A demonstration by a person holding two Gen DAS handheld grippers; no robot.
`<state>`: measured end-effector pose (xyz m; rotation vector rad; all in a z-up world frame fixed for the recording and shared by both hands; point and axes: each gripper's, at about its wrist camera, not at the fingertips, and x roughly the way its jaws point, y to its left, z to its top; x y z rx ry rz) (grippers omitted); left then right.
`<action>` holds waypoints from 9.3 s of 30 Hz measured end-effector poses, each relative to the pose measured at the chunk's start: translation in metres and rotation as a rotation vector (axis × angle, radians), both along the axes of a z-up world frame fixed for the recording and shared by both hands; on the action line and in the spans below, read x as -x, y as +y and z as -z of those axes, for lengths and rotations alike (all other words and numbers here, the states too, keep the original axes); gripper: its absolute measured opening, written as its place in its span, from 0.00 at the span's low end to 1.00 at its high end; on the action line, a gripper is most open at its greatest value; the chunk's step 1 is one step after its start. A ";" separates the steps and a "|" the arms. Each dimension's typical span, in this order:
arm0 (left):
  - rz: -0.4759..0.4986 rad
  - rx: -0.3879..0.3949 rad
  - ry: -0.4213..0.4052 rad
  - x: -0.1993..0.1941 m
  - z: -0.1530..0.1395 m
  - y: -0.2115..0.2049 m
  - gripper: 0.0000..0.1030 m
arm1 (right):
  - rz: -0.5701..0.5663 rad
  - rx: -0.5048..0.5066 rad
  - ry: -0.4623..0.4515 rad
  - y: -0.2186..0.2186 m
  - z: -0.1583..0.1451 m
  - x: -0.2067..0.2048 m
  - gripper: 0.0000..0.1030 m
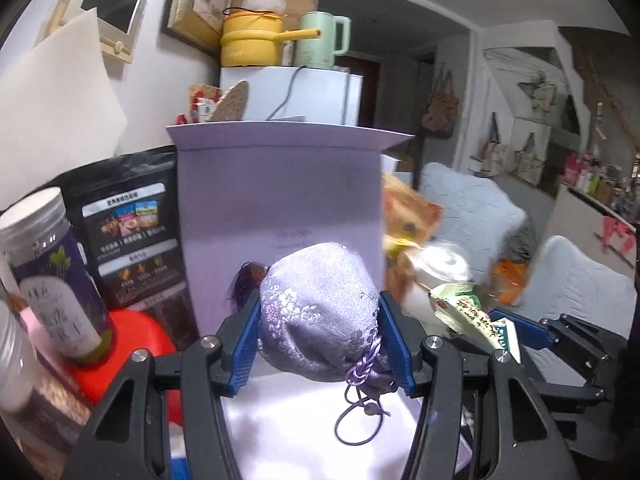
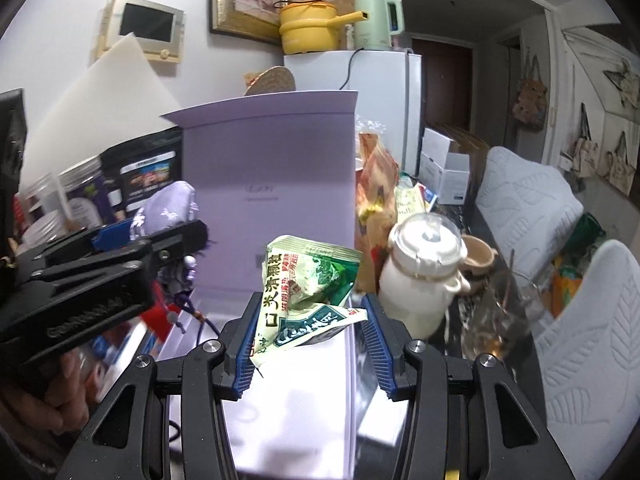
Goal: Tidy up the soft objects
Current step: 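Carry sachet and green packet into the lavender box and open both tools, then withdraw both open tools from the box back over the table, then grasp the red snack packet with the right tool, then grasp the clear plastic bag with the left tool while the right tool holds the red packet, then lift and carry the clear bag and red packet toward the lavender box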
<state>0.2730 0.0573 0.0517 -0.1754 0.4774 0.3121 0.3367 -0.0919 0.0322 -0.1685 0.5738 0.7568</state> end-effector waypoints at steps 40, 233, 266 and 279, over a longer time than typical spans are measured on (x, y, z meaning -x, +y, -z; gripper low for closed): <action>-0.090 -0.034 0.204 -0.043 0.040 0.014 0.79 | 0.025 0.115 0.098 0.029 0.044 -0.052 0.65; 0.143 0.076 0.400 0.170 0.129 -0.126 0.44 | 0.136 0.112 0.347 -0.170 0.151 0.198 0.31; 0.036 0.157 0.346 0.290 0.137 -0.082 0.44 | -0.093 0.124 0.281 -0.098 0.138 0.288 0.31; 0.045 0.118 0.296 0.276 0.113 -0.061 0.44 | -0.103 0.080 0.280 -0.079 0.120 0.276 0.31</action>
